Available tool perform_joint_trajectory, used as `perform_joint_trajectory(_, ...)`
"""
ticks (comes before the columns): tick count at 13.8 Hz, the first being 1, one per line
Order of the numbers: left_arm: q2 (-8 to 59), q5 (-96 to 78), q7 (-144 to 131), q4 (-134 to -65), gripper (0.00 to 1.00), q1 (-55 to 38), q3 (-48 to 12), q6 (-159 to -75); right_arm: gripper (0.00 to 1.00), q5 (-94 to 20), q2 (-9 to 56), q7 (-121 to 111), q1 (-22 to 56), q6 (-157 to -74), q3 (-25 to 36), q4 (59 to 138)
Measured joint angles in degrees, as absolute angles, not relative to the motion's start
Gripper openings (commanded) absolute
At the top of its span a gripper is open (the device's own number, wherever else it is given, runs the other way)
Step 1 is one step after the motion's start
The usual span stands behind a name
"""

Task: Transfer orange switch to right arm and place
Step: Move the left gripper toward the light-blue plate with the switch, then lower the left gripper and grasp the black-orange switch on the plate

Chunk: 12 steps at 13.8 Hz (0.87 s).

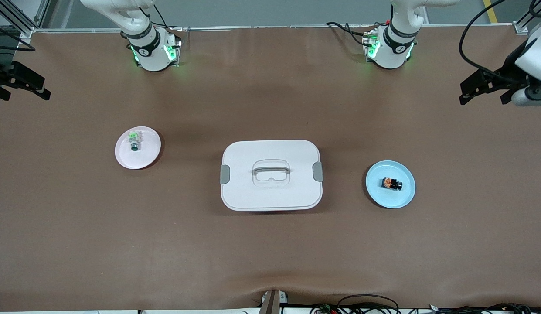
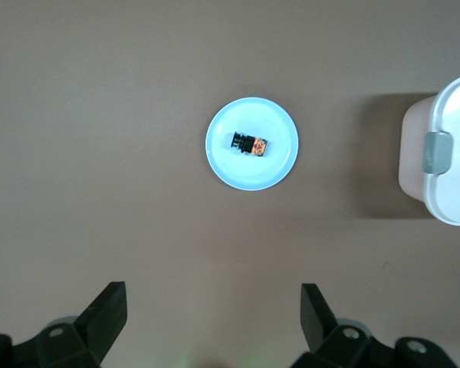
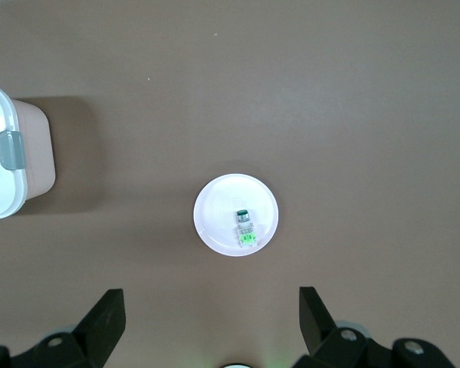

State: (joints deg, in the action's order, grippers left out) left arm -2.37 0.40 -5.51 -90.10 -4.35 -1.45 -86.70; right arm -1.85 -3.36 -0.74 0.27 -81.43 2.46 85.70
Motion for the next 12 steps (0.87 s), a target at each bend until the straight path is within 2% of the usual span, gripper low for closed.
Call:
perform_joint_trajectory(7,10.12,0.53,-4.24,-92.20,1.00,-4.34,-1.51,-97.62,1.00,-1.84,-4.05,-0.58,-0.82,-79.42,4.19,85.68)
perform_joint_trajectory(12,13.91,0.53,0.57,-99.72,1.00,-4.25,-1.68,-109.91,1.00,-1.83,-4.33,-0.61,-1.10,-79.46,4.53,85.44)
